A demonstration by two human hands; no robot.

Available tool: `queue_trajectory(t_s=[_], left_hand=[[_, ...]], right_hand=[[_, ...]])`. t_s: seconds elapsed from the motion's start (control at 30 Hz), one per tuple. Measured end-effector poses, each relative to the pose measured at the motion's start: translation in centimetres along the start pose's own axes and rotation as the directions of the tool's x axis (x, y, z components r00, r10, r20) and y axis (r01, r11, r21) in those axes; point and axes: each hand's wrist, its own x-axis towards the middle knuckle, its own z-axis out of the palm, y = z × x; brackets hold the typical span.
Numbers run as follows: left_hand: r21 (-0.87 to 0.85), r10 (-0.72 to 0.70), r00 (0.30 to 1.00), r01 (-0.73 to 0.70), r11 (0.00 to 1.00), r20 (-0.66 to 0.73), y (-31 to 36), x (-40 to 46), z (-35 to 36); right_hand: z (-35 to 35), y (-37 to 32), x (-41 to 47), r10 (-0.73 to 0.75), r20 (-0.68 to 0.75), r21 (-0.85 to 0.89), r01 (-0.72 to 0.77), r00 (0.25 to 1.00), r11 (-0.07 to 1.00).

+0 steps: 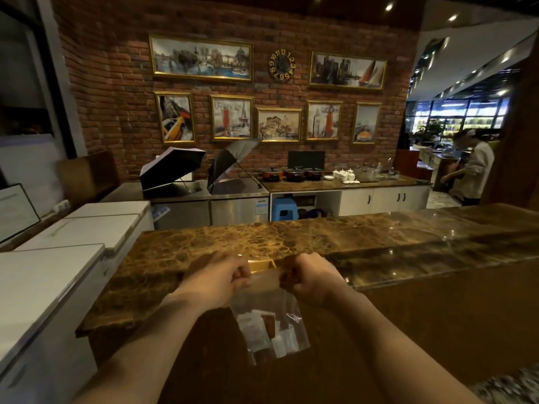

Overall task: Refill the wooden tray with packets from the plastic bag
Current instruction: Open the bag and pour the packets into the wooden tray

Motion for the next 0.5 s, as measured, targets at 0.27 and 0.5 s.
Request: queue_trajectory(t_s=[0.27, 0.5], left_hand=[[0.161, 0.035, 0.996, -0.021, 0.987, -0.085, 3.7, 9.4, 2.4], [0.098, -0.015, 0.992, 0.027, 0.995, -0.124, 4.8, 16.0, 3.3]], right_hand=[[-3.5, 7.9, 7.6, -0.101, 0.020, -0.029, 0.101, 0.995, 0.994], [-5.0, 12.2, 13.2, -0.110, 0.004, -0.002, 0.110, 0.994, 0.994]])
